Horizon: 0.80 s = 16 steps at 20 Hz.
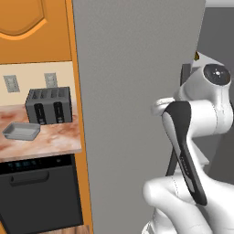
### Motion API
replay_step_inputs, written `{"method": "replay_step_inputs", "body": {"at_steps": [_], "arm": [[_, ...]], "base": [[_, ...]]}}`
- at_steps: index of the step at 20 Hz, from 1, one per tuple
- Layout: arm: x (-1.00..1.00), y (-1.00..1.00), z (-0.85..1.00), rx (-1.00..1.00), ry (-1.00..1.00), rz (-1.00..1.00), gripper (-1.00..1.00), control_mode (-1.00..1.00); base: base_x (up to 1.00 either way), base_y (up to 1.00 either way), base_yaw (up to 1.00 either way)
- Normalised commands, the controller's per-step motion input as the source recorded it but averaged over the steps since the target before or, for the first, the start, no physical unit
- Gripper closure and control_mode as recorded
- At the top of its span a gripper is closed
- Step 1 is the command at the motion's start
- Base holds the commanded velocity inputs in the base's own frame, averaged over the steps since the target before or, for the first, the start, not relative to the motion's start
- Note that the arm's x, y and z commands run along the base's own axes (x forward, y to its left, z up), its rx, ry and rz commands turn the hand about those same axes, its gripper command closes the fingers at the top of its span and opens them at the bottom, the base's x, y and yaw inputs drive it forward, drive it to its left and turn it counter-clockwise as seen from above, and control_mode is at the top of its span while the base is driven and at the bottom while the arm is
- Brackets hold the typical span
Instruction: Take the potato and sweet potato out of the freezer and place them in the tupperware container on the counter. Then put the tupperware containing the vegetables back in the freezer.
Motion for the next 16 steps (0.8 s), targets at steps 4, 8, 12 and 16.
{"method": "replay_step_inputs", "body": {"at_steps": [4, 8, 12, 16], "arm": [[-0.39, -0.15, 0.21, 0.0, 0.0, -0.06, -1.0, -1.0], [-0.33, -0.21, 0.02, 0.0, 0.05, -0.05, -1.0, -1.0], [-0.28, -0.23, 0.0, 0.0, 0.07, -0.04, -1.0, -1.0], [-0.12, -0.07, 0.0, 0.0, 0.04, -0.01, -1.0, -1.0]], "base": [[0.0, 0.0, 0.0], [0.0, 0.0, 0.0], [0.0, 0.0, 0.0], [0.0, 0.0, 0.0]]}}
